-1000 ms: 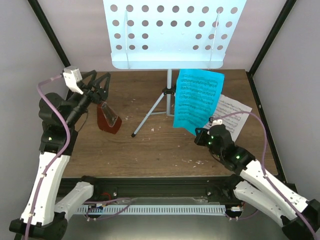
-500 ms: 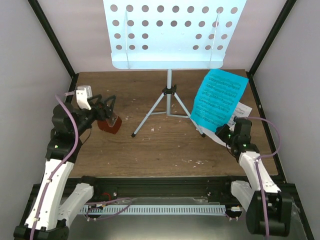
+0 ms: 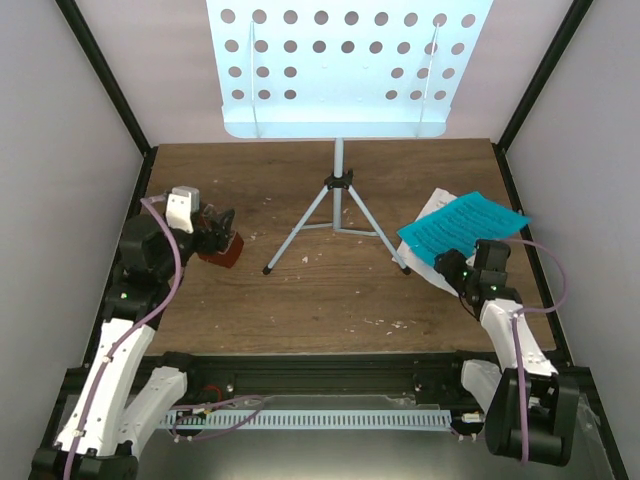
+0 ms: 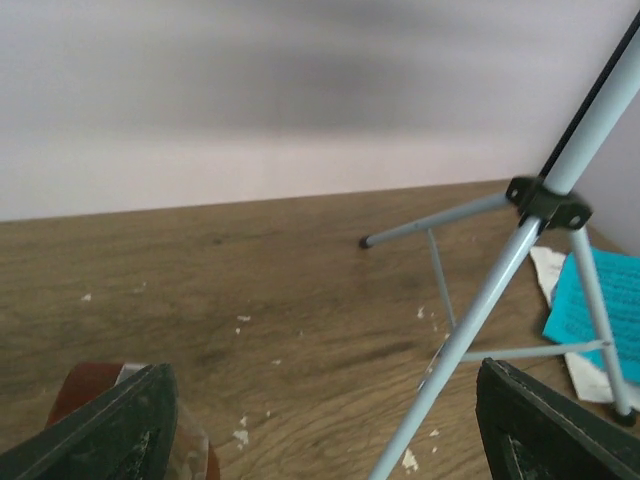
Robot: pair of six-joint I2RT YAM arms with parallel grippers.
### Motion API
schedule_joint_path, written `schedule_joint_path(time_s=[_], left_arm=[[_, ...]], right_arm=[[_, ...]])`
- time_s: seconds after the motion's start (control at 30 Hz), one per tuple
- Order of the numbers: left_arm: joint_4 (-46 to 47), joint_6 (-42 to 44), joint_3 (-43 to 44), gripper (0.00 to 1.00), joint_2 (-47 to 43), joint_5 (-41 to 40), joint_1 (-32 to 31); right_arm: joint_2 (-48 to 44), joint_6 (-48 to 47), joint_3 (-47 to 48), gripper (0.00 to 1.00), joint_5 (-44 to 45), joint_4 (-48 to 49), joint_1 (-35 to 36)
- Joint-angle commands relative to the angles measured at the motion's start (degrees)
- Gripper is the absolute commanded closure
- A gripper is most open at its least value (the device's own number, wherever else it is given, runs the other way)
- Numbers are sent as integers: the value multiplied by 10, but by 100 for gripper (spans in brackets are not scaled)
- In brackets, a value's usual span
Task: Pack up the instrument practice props
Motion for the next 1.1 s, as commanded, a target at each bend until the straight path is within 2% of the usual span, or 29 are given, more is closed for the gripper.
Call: schedule_joint_path(time_s=[0.0,0.13,0.2,0.27,0.3,0.4,0.53,0.63,0.77,0.87,1.07], left_arm=[[44,32,-36,17,-2,-13,-2],[65,41,-61,17,0,-8,-2],[52,49,-57,17,0,-26,-2],[48,52,-59,17,-6,-41,-2],[47,52,-61,17,-10,-47,-2],[45,53,-69,17,-17,-54,-2],[38,53,-68,17,-18,-51,-6],[34,54,-68,17,-22,-48,-9],[31,50,-71,17,-30,-54,-12],[31,51,-72,17,-30,-53,-25],[19,57,-66,17,-16,-53,-42]], right_arm=[[-36,-19,34,17,31,-51,-5],[-78,-32,71,11,18,-84,-5],[-100,-41,78,10,-37,-68,-5],[-120,-45,69,11,-131,-13,-5],[-126,-43,60,13,-207,31,-2],[-121,-40,43,13,-317,161,18],[-80,-91,58,13,-317,243,88],[-33,-142,80,12,-296,269,130],[16,-196,97,12,-263,288,144],[66,-219,96,12,-278,324,148],[175,-313,161,14,-261,313,199]])
